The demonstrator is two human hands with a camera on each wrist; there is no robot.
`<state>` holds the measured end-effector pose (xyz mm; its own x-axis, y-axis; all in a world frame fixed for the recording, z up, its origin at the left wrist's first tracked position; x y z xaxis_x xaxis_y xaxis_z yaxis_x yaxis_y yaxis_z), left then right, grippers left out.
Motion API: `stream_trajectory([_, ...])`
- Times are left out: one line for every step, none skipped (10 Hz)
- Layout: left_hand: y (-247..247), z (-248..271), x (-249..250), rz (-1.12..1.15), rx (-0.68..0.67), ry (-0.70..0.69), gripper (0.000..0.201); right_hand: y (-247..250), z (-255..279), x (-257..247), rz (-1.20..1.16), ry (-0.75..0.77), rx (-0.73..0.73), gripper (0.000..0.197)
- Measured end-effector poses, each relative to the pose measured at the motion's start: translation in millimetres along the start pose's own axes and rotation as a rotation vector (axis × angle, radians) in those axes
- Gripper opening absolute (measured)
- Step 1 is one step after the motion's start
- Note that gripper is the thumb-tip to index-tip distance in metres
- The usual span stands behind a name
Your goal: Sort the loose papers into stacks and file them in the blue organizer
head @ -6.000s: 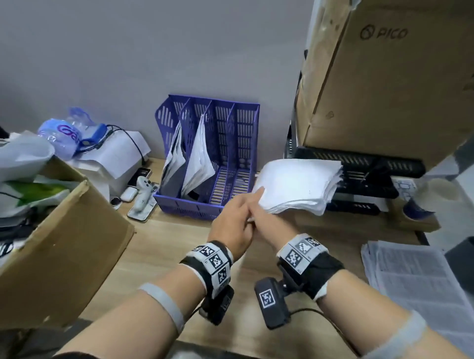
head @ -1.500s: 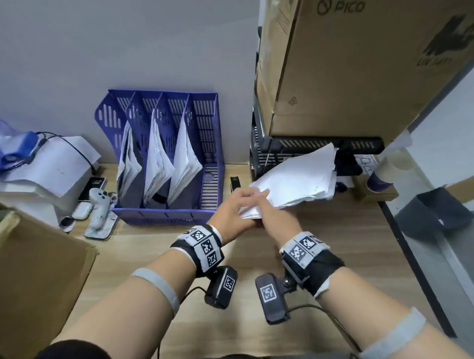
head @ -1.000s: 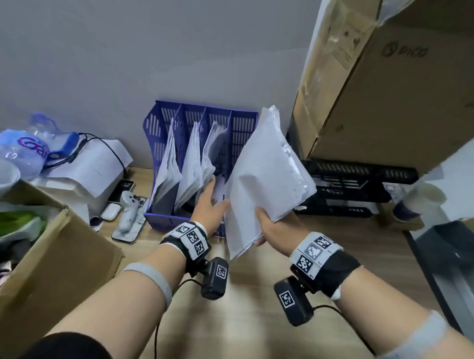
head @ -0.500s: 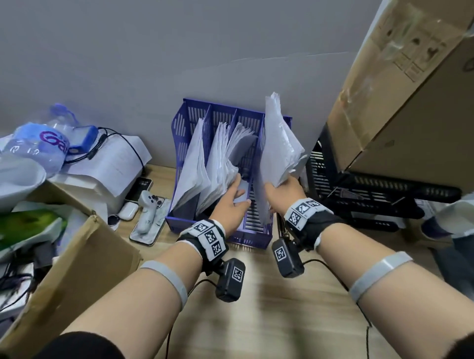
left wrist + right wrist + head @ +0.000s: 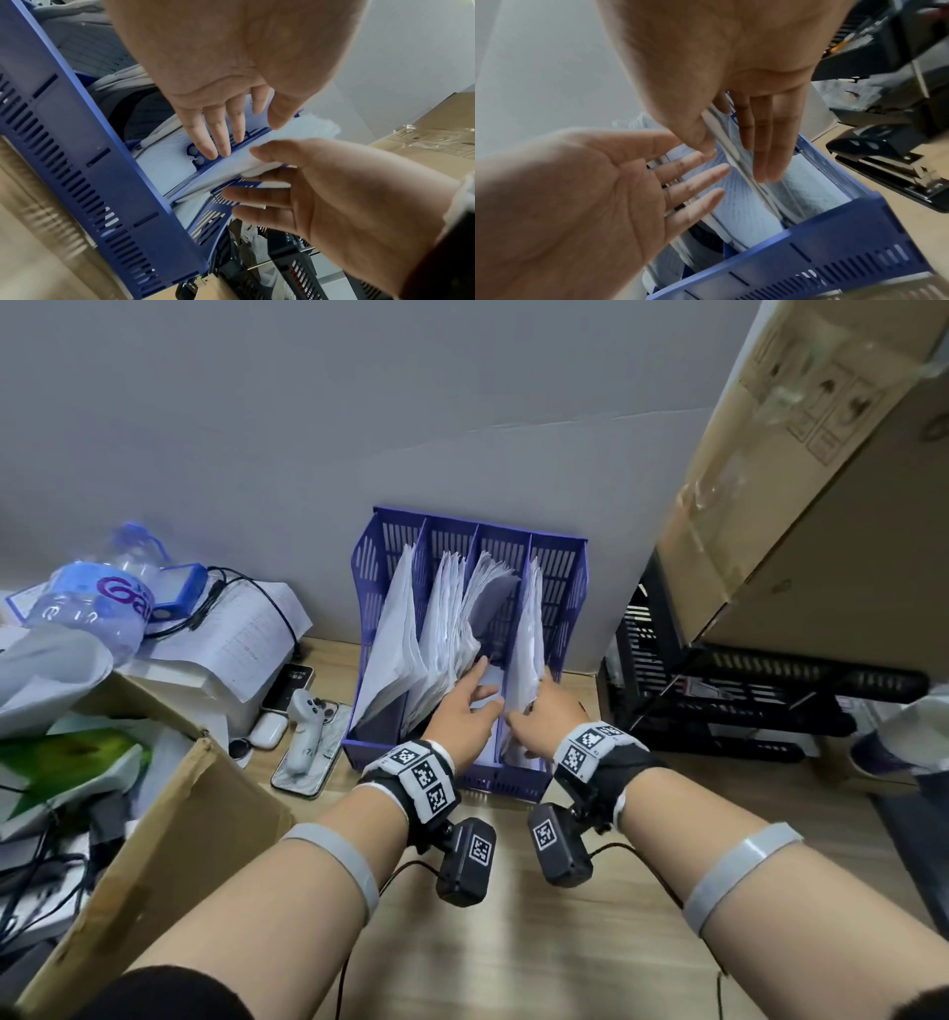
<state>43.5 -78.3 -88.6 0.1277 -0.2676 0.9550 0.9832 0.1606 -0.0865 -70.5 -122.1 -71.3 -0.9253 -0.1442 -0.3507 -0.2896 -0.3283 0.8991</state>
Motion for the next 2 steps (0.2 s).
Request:
stream_trajectory([-5.3,6.6,6.3,-0.022,0.016,-0.01,0.055,5.4,9.1,14.9,-0.113,0.007,0.0,0.05])
stream_trajectory([-14.7,11.6,20.5,-0.013,0.06,-0.061,0.05,22.7,20.5,25.4,-0.21,0.045,0.034,0.041])
Point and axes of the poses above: each hand's wrist, its own z-axis away from the middle knuckle, its own y-axis out of the back of the hand, x = y × z, the point moved 7 cm from there along -z, towards the middle knuckle, and after that the axes turned 12 degrees about z, right-handed, at the moved point
